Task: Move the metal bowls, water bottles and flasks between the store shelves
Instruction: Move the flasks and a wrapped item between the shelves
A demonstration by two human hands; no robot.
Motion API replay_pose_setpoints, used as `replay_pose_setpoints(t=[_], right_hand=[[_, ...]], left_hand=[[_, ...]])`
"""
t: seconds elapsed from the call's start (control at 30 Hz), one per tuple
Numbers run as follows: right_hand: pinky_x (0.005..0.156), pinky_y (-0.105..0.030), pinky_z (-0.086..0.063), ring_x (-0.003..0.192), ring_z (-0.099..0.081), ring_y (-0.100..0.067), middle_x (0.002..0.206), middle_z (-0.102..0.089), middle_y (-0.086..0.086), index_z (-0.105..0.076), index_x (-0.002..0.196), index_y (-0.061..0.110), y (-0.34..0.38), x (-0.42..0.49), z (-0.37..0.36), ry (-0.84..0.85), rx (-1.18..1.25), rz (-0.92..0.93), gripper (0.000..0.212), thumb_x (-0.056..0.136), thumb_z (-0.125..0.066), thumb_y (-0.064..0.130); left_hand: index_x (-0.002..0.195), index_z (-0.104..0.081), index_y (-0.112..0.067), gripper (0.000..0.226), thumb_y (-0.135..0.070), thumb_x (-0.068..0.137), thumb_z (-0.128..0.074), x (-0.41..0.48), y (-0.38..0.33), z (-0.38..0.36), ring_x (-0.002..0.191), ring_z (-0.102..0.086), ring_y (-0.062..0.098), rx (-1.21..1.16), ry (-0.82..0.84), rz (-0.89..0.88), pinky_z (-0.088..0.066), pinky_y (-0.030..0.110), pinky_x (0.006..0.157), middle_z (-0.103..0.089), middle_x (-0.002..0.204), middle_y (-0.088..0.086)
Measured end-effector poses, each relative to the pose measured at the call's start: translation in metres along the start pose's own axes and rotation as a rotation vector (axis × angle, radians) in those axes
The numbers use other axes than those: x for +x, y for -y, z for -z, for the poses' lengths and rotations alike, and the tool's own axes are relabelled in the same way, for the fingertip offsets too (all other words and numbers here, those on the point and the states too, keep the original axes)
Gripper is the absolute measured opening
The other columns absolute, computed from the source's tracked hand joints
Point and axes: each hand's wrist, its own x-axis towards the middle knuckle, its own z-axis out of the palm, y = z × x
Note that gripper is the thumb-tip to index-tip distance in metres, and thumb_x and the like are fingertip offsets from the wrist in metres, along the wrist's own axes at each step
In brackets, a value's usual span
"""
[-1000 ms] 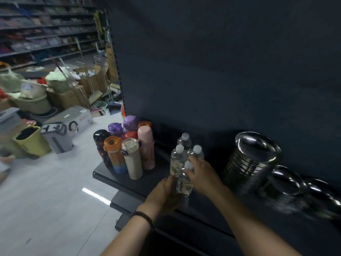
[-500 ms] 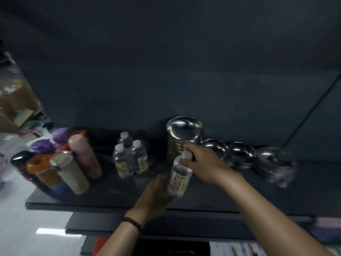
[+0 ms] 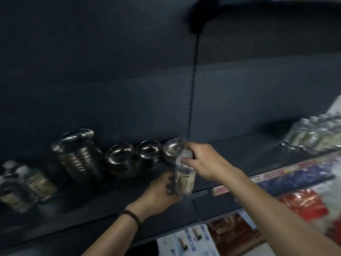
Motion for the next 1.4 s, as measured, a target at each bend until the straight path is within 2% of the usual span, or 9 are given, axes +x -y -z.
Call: replay_pose_setpoints(t=[0.1,0.23,0.47,0.67,0.83,1.0,1.23,1.3,1.4], right_hand=[[0.075,-0.040,-0.051,0.092,-0.063,-0.024,0.103,-0.064,0.000,-0.050,0.099,0.032,-0.064,-0.017,0.037,-0.035,-0.087,-0.042,0.025,0.095,-0.068,0.049],[0.084,-0.047,-0.055,0.097,-0.062,-0.029,0.106,-0.064,-0.003,-0.051,0.102,0.031,-0.129,-0.040,0.085,-0.107,-0.093,-0.135,0.027,0.093,-0.067,0.050],[0.079,-0.042,-0.049,0.096,-0.063,-0.033,0.100,-0.069,-0.012,-0.057,0.101,0.017,-0.203,-0.060,0.148,-0.197,-0.103,-0.248,0.026,0.094,-0.070,0.038],[0.078,-0.036,-0.044,0.098,-0.064,-0.032,0.106,-0.068,-0.010,-0.060,0.116,0.014,-0.259,-0.067,0.193,-0.234,-0.158,-0.389,0.025,0.102,-0.064,0.033],[0.080,-0.039,-0.052,0.101,-0.068,-0.035,0.111,-0.071,-0.016,-0.061,0.118,0.006,-0.322,-0.061,0.228,-0.257,-0.183,-0.404,0.028,0.099,-0.069,0.026],[0.084,-0.043,-0.056,0.102,-0.069,-0.036,0.116,-0.070,-0.016,-0.062,0.122,0.009,-0.415,-0.048,0.260,-0.220,-0.223,-0.388,0.029,0.100,-0.068,0.026],[0.087,-0.043,-0.057,0.107,-0.069,-0.036,0.125,-0.066,-0.012,-0.061,0.131,0.010,-0.535,-0.024,0.297,-0.108,-0.304,-0.321,0.033,0.103,-0.063,0.027],[0.082,-0.044,-0.057,0.102,-0.070,-0.036,0.118,-0.069,-0.014,-0.058,0.127,0.011,-0.564,-0.020,0.304,-0.124,-0.288,-0.310,0.032,0.101,-0.065,0.028],[0.076,-0.041,-0.054,0.098,-0.069,-0.036,0.114,-0.070,-0.016,-0.058,0.124,0.013,-0.599,-0.012,0.312,-0.164,-0.270,-0.337,0.035,0.097,-0.071,0.030]], left_hand=[[0.132,-0.050,-0.037,0.060,-0.020,0.088,-0.088,0.032,-0.048,-0.055,0.098,-0.066,-0.005,0.015,0.037,-0.061,-0.054,0.011,0.080,-0.064,0.121,-0.017],[0.136,-0.051,-0.036,0.064,-0.028,0.086,-0.090,0.067,-0.105,-0.113,0.104,-0.073,0.014,-0.028,0.126,-0.074,-0.064,0.034,0.088,-0.065,0.120,-0.012],[0.115,-0.061,-0.043,0.063,-0.053,0.059,-0.090,0.126,-0.172,-0.180,0.096,-0.077,0.005,-0.104,0.211,-0.129,-0.066,0.038,0.090,-0.076,0.104,-0.011],[0.122,-0.063,-0.038,0.049,-0.026,0.083,-0.089,0.188,-0.210,-0.229,0.106,-0.077,0.007,-0.119,0.376,-0.187,-0.061,0.048,0.103,-0.080,0.113,-0.009],[0.116,-0.061,-0.042,0.051,-0.021,0.081,-0.091,0.239,-0.244,-0.275,0.108,-0.078,0.015,-0.061,0.474,-0.178,-0.061,0.048,0.103,-0.076,0.120,-0.011],[0.140,-0.052,-0.037,0.073,-0.012,0.083,-0.090,0.291,-0.278,-0.337,0.118,-0.072,0.014,-0.113,0.469,-0.123,-0.060,0.047,0.105,-0.071,0.128,-0.008],[0.124,-0.055,-0.041,0.065,-0.026,0.073,-0.092,0.366,-0.324,-0.426,0.118,-0.072,0.013,-0.109,0.366,-0.069,-0.059,0.049,0.107,-0.073,0.127,-0.009],[0.118,-0.058,-0.042,0.069,-0.040,0.056,-0.090,0.385,-0.333,-0.450,0.112,-0.075,0.013,-0.163,0.333,-0.043,-0.061,0.049,0.104,-0.077,0.117,-0.010],[0.111,-0.061,-0.042,0.063,-0.033,0.053,-0.084,0.407,-0.345,-0.479,0.101,-0.075,0.010,-0.235,0.305,-0.010,-0.063,0.045,0.100,-0.079,0.099,-0.017]])
